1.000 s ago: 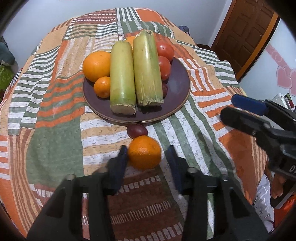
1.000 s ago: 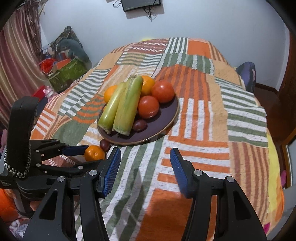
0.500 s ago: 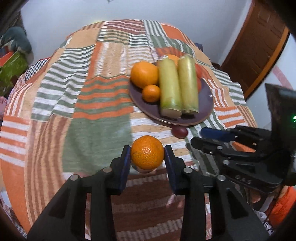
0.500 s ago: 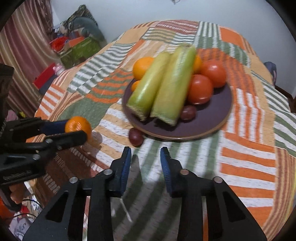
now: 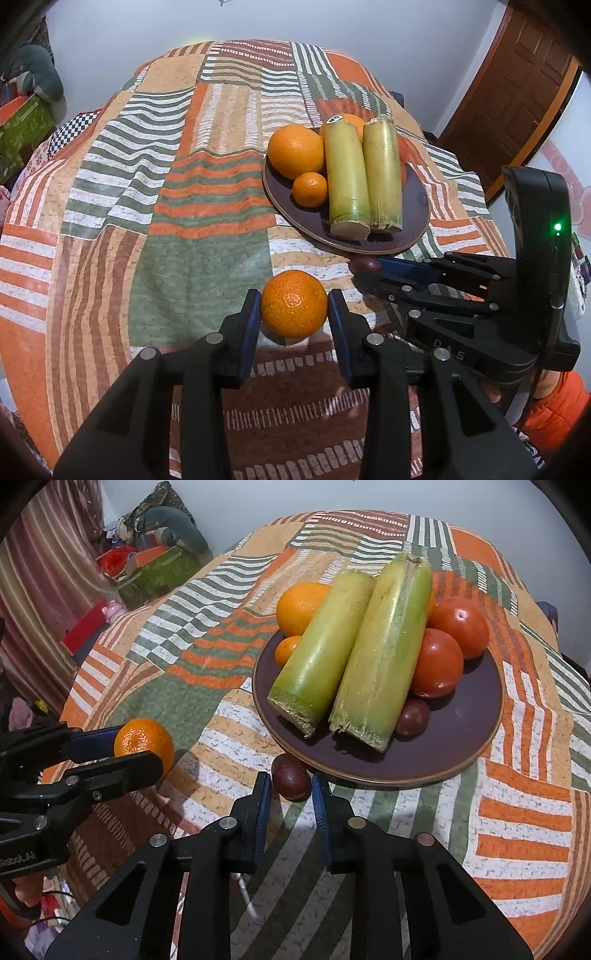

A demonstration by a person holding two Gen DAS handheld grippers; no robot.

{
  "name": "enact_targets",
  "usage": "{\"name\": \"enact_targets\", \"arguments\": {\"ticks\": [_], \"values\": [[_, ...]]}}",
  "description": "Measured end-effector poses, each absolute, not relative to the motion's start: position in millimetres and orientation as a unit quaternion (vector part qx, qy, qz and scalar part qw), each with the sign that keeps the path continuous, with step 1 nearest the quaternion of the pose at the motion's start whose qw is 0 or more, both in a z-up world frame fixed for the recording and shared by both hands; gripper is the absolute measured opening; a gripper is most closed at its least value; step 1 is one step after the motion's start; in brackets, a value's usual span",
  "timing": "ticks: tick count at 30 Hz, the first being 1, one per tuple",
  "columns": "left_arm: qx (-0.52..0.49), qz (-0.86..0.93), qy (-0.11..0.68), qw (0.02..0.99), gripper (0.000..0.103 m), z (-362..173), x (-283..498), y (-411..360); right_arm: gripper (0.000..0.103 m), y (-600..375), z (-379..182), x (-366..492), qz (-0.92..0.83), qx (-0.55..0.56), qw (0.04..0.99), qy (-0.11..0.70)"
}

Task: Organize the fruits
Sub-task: 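Place the mandarin on the plate with the left gripper while the right gripper sets the plum there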

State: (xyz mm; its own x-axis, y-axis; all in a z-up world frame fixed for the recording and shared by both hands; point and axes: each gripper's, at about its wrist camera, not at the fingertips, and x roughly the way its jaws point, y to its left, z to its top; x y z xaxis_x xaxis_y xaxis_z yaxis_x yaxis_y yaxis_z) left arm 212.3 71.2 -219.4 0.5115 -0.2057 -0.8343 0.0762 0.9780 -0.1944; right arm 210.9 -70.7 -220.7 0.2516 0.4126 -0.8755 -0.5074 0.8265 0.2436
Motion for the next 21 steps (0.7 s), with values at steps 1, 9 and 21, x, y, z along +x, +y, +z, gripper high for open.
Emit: {"name": "enact_targets", "arguments": {"ticks": [1, 9, 21], "values": [[-0.064, -0.081, 0.488, 0.867, 0.036, -219, 213, 70, 0.018, -70, -221, 211, 0.292, -0.045, 0.790, 0.538], [-0.055, -0.084, 0.485, 0.869, 0.036, -213, 214, 61, 0.017, -76, -210, 206, 0.304, -0.034, 0.796, 0.522], [-0.044, -0.090, 0.470, 0.877, 0.036, -199, 236, 40, 0.017, -128, -178, 214, 0.261, -0.001, 0.835, 0.485]]}}
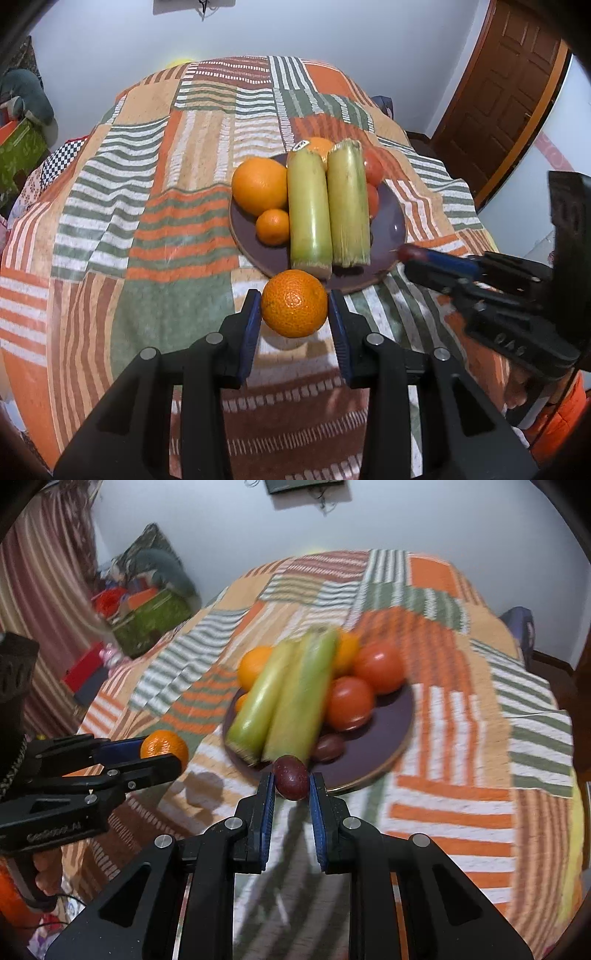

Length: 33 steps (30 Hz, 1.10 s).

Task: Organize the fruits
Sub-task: 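Place the mandarin on the plate with the left gripper while the right gripper sets the plum there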

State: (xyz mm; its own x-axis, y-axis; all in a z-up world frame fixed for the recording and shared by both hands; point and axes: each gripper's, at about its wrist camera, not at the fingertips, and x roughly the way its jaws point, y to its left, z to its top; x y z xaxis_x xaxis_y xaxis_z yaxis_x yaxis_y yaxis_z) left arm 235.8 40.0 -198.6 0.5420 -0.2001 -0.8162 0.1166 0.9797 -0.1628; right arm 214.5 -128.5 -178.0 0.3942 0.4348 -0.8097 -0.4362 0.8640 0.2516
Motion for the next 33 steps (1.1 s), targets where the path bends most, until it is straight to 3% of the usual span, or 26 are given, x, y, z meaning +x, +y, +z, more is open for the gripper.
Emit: {"name": "enact_targets", "arguments": {"ticks": [27, 33], "values": [[-0.058, -0.061, 0.499, 0.863, 0.037, -232, 309, 51, 0.018, -140, -205, 256, 0.231, -0.020, 0.836, 0.497], [-0.056, -0.055, 0.495, 0.865, 0.047, -230, 306, 53, 0.018, -136, -207, 253, 0.237, -0.024, 0.833, 0.499]]}}
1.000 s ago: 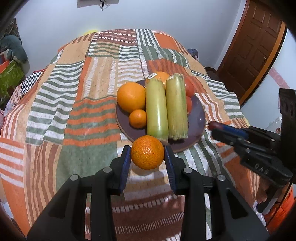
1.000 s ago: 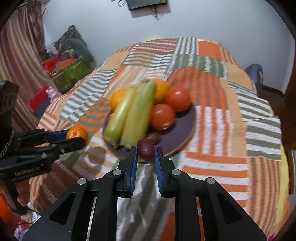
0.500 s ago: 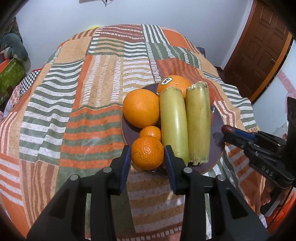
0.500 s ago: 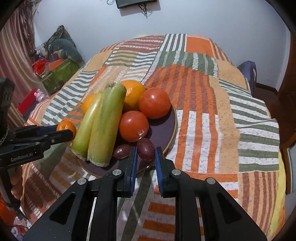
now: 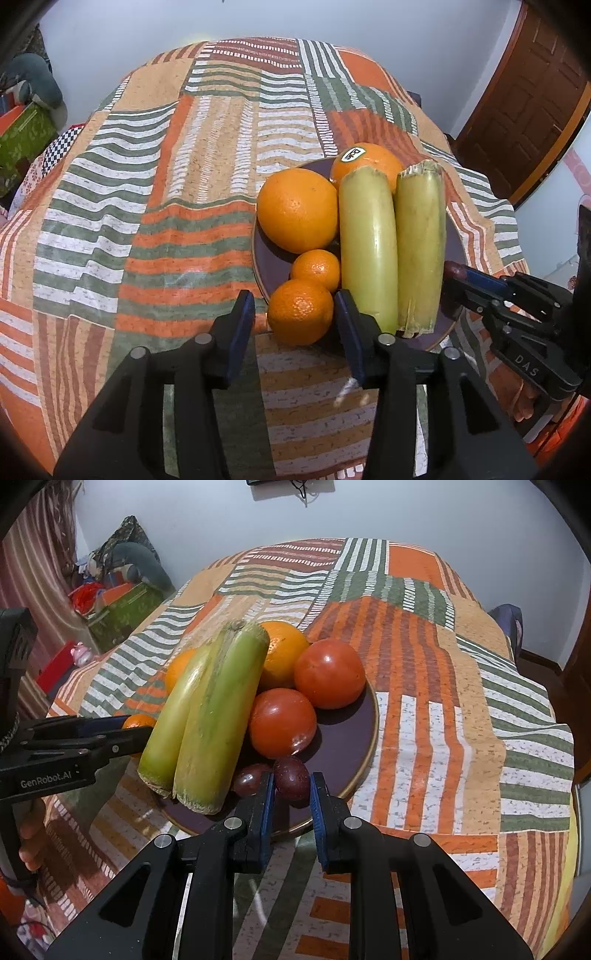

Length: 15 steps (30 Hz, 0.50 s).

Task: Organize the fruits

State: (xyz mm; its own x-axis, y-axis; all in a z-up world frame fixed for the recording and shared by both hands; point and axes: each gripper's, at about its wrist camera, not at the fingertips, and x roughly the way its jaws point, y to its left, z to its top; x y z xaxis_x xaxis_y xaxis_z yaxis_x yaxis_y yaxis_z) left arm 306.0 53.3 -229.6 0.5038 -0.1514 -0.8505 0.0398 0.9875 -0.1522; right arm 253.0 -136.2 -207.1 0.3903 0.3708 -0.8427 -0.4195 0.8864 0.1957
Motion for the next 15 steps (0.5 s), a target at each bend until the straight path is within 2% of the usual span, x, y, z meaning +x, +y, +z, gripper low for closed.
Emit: {"name": "enact_targets", "arguments": {"ticks": [4, 8, 15], "values": [[-0.057, -0.056, 0.485, 0.871, 0.059, -222, 298, 55, 0.018, -134, -207, 252, 0.238, -0.027, 0.831, 0.503], [-0.052, -0.044, 0.474, 0.878, 0.059, -212, 293, 57, 0.023, -137, -204, 252, 0.234, -0.023, 0.833, 0.501], [-0.062, -0.040, 0.438, 0.896, 0.059, -175, 276, 59, 0.023, -148, -177, 245, 0.226, -0.016, 0.848, 0.479]]}}
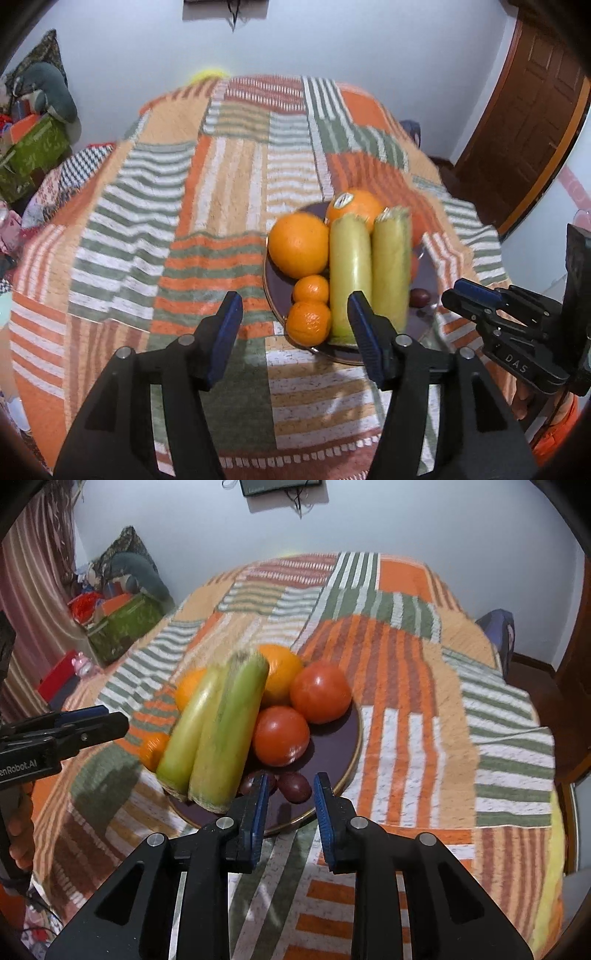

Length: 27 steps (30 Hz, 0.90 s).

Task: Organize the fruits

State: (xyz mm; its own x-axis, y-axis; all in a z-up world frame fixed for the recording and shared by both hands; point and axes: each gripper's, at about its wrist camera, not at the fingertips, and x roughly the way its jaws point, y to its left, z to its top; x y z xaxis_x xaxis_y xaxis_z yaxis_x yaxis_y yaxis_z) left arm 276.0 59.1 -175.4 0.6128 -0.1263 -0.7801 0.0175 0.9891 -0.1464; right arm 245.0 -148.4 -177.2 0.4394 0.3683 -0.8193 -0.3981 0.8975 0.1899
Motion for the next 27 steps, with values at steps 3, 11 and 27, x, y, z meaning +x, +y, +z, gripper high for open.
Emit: {"name": "enact_targets", "arguments": {"ticks": [3, 11, 27], "values": [[-0.060, -0.039, 0.407, 0.911, 0.059, -149, 261, 57, 0.023, -156, -154, 240, 0.225, -0.007, 0.861, 0.456], [-0.051, -0.033, 0.312, 0.948, 0.059, -76, 208, 48, 0.023, -168, -76, 206, 0.230, 0.010, 0.901, 0.368], [-0.022, -0.038, 0.169, 0.985, 0.067, 6, 106, 26, 0.025, -173, 13, 129, 0.262, 0.034, 0.935, 0.239]]}}
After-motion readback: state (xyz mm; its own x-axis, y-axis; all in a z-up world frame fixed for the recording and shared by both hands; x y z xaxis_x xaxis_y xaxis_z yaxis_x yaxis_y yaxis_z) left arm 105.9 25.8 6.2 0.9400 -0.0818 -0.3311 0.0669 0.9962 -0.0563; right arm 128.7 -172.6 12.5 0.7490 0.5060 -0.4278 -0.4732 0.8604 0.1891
